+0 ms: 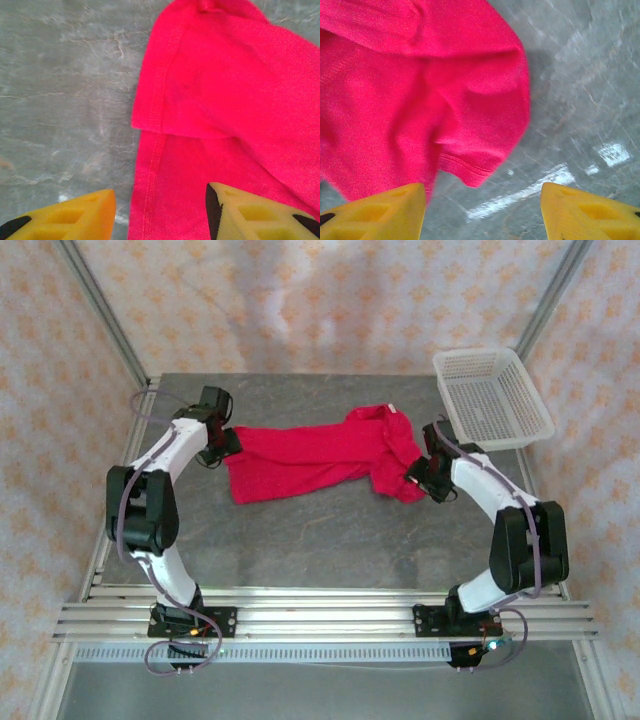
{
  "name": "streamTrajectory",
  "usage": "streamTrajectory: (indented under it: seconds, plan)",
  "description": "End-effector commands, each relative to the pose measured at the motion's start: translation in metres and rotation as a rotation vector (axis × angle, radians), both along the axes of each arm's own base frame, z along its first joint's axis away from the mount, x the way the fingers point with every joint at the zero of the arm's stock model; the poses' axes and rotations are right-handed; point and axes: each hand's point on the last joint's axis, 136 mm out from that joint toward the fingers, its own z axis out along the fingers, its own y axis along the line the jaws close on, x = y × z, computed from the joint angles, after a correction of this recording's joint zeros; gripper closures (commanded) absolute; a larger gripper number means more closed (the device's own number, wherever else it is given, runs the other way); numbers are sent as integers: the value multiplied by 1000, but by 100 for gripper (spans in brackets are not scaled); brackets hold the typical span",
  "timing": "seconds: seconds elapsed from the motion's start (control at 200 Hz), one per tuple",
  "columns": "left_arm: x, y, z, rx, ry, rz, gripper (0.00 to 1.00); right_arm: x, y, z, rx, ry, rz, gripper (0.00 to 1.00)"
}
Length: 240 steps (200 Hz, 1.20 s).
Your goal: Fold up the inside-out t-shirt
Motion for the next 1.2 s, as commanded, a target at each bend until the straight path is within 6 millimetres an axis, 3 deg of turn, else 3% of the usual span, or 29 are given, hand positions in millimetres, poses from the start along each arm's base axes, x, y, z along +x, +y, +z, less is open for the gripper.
streamTrajectory:
  seconds: [0.0,0.075,0.105,0.295,0.485,0.545,0.626,0.881,0.996,1.066,1.131,1.151,1.196]
  plan:
    - [11,2,-17,-12,-3,22,49,3,0,-2,0,-53,16,38]
    - [17,3,-24,-11,6,25,49,1,3,-9,18,-40,19,38]
    - [18,4,-37,-9,35,25,49,-1,4,-11,22,-37,22,38]
    - [29,16,-55,7,48,50,51,-2,4,-19,25,-26,17,38]
    - [38,21,-68,-28,57,70,77,0,2,-24,7,-16,18,38]
    - [39,21,-66,-32,60,73,90,1,2,-27,8,-7,17,38]
    - [40,21,-59,-39,44,76,100,2,3,-32,15,-1,11,38]
    - [39,18,-29,-57,-5,83,100,11,18,-52,85,13,-13,42]
    - [37,19,-17,-58,-19,85,100,20,17,-57,77,1,-33,56]
    - [35,21,-6,-47,-31,87,100,24,15,-55,57,5,-37,82]
    - [33,24,2,-28,-29,91,100,29,16,-40,58,-16,-27,100]
    - [33,25,18,-21,-56,91,100,30,16,-33,56,-23,-24,100]
    - [31,29,32,-3,-69,94,100,35,15,-12,51,-56,-15,100]
